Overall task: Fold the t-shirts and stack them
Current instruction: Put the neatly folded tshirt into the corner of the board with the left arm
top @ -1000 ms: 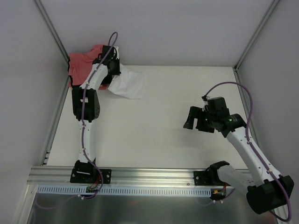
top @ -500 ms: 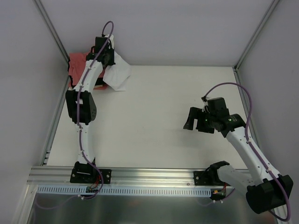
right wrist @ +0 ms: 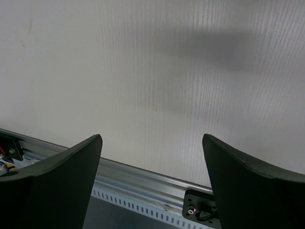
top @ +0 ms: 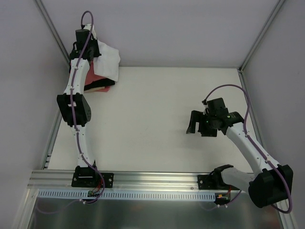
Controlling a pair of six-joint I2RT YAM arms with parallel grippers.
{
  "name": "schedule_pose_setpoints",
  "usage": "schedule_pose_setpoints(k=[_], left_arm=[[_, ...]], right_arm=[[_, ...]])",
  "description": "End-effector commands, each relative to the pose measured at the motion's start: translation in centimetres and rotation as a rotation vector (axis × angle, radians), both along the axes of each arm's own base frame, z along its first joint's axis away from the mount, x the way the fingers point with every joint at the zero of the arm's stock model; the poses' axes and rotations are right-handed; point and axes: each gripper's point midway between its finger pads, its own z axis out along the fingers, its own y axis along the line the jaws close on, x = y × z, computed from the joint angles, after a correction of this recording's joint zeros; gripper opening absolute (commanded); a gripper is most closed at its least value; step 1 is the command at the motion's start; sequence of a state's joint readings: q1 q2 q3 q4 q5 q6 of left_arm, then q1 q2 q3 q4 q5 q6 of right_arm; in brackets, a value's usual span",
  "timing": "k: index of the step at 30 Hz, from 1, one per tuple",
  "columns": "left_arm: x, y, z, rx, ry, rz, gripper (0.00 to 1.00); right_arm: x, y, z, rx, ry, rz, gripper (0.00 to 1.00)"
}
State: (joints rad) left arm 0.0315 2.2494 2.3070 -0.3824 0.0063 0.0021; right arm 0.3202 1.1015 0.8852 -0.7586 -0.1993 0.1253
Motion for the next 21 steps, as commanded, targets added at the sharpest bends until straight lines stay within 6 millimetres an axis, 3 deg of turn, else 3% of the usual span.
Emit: schedule_pose_setpoints(k=[1, 8, 16, 21], left_arm=[[-0.9, 0.9, 9.9, -0.040, -0.220, -0.005, 0.00], [-1.1, 2.4, 12.1, -0.093, -0.276, 0.004, 0.00], [-1.9, 0.5, 15.6, -0.169, -0.344, -0.054, 0.00], [-2.6, 0.5, 17.9, -0.162, -0.392, -0.055, 0.00]], right_arm=[[0.3, 0.1, -0.3, -0.001, 0.005, 0.014, 0.92], [0.2, -0.2, -0.5, -0.016, 0.015, 0.010, 0.92], [0.6, 0.4, -1.3, 0.003, 0.033, 0.009, 0.92], [0.7, 0.4, -1.3, 0.004, 0.031, 0.009, 0.92]])
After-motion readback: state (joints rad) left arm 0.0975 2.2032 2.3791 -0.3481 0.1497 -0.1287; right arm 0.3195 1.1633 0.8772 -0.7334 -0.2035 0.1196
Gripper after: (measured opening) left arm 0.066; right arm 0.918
